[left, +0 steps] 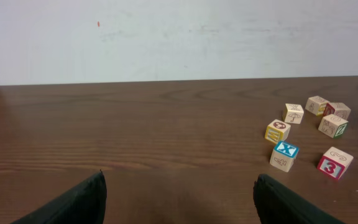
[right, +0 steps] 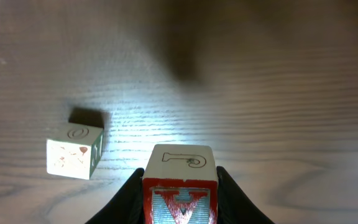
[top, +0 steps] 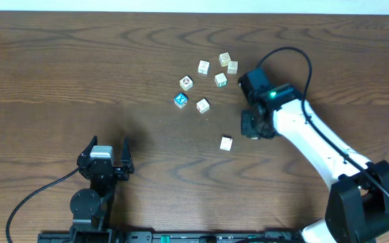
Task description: Lift 3 blocks
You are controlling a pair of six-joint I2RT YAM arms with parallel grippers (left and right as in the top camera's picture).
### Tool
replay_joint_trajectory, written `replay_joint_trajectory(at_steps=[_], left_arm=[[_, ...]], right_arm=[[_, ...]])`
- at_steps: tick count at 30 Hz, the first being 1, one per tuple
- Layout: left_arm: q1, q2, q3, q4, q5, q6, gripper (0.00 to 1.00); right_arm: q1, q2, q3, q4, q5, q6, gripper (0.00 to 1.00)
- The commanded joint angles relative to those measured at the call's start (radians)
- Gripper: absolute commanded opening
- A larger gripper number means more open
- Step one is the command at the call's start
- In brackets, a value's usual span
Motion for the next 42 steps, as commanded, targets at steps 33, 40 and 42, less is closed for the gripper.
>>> replay_joint_trajectory(at_steps=[33, 40, 42], left_arm=[[0.005, -0.006, -0.011, -0.045, -0.01, -0.012, 0.76], [0.005, -0.006, -0.011, -0.045, -0.01, -0.012, 0.76], [0.005, -0.006, -0.011, -0.045, -0.01, -0.012, 0.76]], right_arm=[[0.169, 0.005, -0.239, 0.331, -0.145, -0.003, 0.16], [0.17, 0.005, -0.239, 0.342, -0.159, -0.003, 0.16], [0.171, 0.005, -0.239, 0.333, -0.155, -0.003, 0.16]])
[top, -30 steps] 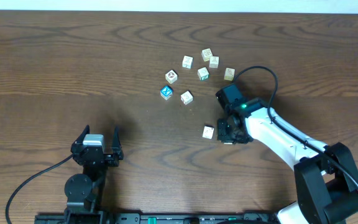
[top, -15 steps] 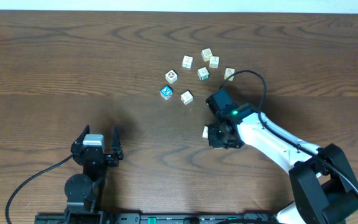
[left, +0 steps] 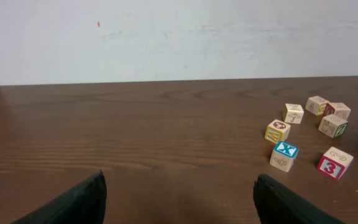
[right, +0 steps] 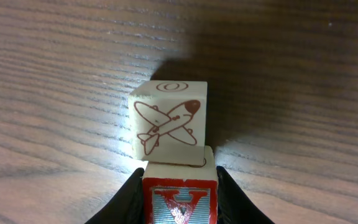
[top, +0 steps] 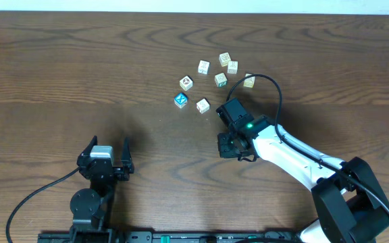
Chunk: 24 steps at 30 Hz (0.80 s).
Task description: Lift 3 blocks
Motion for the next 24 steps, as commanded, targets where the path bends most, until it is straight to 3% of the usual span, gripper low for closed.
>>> replay_joint_trajectory(at_steps=[1, 13, 17, 20, 24], left_arm=[[0.005, -0.006, -0.011, -0.045, -0.01, -0.012, 0.76], [0.005, -0.006, -0.011, -0.045, -0.01, -0.012, 0.76], [0.005, -0.006, -0.011, -0.045, -0.01, -0.012, 0.76], [0.005, -0.006, -0.011, -0.045, -0.01, -0.012, 0.76], [0.005, -0.006, -0.011, -0.045, -0.01, -0.012, 0.76]], right_arm=[[0.01, 0.002, -0.006, -0.009, -0.002, -0.018, 0.16], [0.01, 0.002, -0.006, -0.01, 0.003, -0.027, 0.17], [0.01, 0.003, -0.006, -0.002, 0.004, -0.028, 0.26], [0.01, 0.008, -0.006, -0.001, 0.005, -0.045, 0.2], [0.01, 0.019, -0.01, 0.001, 0.004, -0.05, 0.2]])
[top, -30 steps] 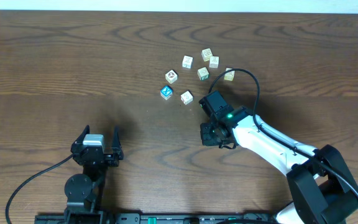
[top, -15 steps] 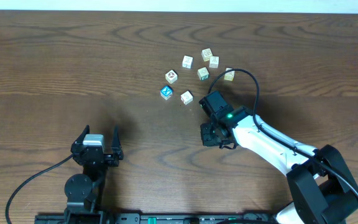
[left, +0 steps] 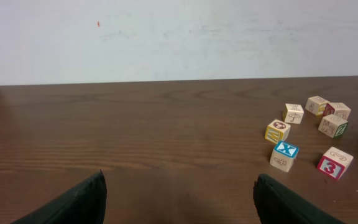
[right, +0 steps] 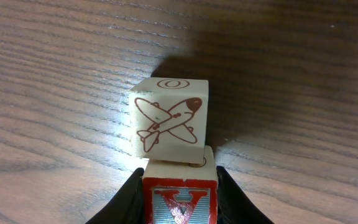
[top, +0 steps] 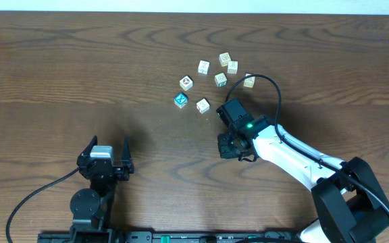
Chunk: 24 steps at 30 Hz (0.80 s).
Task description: Lift 3 blocks
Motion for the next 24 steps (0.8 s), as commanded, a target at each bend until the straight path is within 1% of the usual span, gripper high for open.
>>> replay_joint_trajectory(at_steps=[1, 15, 18, 20, 21, 22, 23, 24], left_arm=[[0.005, -0.006, -0.011, -0.045, -0.01, -0.012, 0.76], [0.005, -0.006, -0.011, -0.045, -0.01, -0.012, 0.76], [0.005, -0.006, -0.011, -0.045, -0.01, -0.012, 0.76], [0.005, -0.006, -0.011, -0.045, -0.01, -0.012, 0.76], [0.005, -0.006, -0.011, -0.045, -0.01, -0.012, 0.76], [0.005, -0.006, -0.011, -0.045, -0.01, -0.012, 0.76], [0.005, -0.006, -0.011, -0.045, -0.01, -0.012, 0.76], [0.005, -0.006, -0.011, -0.045, -0.01, -0.012, 0.76]], right_arm=[[0.01, 0.021, -0.012, 0.006, 0.003, -0.018, 0.2], [0.009, 0.12, -0.013, 0.108, 0.053, -0.018, 0.26], [0.008, 0.126, -0.013, 0.116, 0.071, -0.018, 0.34], [0.008, 0.126, -0.013, 0.113, 0.075, -0.018, 0.47], [0.008, 0.126, -0.013, 0.107, 0.075, -0.018, 0.48], [0.008, 0.126, -0.013, 0.097, 0.074, -0.018, 0.46], [0.008, 0.126, -0.013, 0.089, 0.074, -0.018, 0.39], [0.009, 0.126, -0.013, 0.081, 0.073, -0.018, 0.36]])
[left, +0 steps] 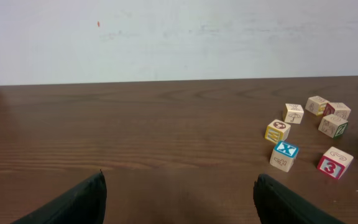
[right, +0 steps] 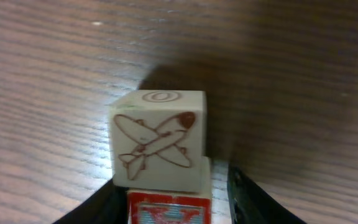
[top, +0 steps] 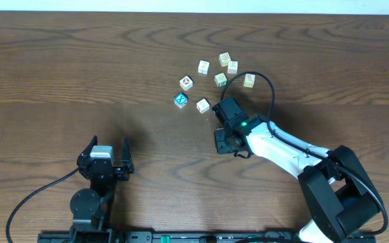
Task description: Lift 3 blocks
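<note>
In the right wrist view a cream block with a red airplane [right: 157, 140] stands on the table, touching a red-framed V block [right: 169, 213] just in front of it. My right gripper [right: 173, 190] stands open around the V block, with a gap showing at the right finger [right: 244, 196]. Which block is higher cannot be told. Overhead, the right gripper [top: 223, 140] hides both blocks. Far off at the front left, my left gripper [top: 105, 160] is open and empty, its fingers [left: 73, 202] low over the table.
Several loose blocks lie behind the right gripper, among them a blue X block [top: 180, 100], a block marked 3 [top: 202, 105] and a lone one [top: 249, 81] at the far right. The wooden table [top: 59, 67] stretches left of them. A white wall [left: 179, 37] stands behind.
The right gripper's fingers have spread apart from the V block's sides. The gripper has shifted slightly left and back, and the airplane block now looks closer. The left arm has not moved.
The right gripper first held the V block above the table, right of the airplane block. Then it stood with the V block right against the airplane block, still shut. Now its fingers are apart with both blocks touching. The left arm stayed still.
</note>
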You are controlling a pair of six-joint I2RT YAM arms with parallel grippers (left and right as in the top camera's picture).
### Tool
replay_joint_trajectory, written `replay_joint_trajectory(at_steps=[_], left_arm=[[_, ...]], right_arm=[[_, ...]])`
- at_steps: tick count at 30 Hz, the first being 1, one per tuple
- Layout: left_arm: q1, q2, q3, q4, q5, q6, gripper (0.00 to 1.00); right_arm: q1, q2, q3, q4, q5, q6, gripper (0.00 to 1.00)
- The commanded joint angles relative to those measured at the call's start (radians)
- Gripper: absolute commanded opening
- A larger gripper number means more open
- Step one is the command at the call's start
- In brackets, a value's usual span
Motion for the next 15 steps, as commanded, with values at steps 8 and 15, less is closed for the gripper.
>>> replay_joint_trajectory(at_steps=[8, 15], left_arm=[[0.005, -0.006, -0.011, -0.045, -0.01, -0.012, 0.76], [0.005, -0.006, -0.011, -0.045, -0.01, -0.012, 0.76]], right_arm=[[0.035, 0.037, -0.026, -0.054, 0.005, -0.003, 0.54], [0.034, 0.037, -0.026, -0.053, 0.008, -0.002, 0.32]])
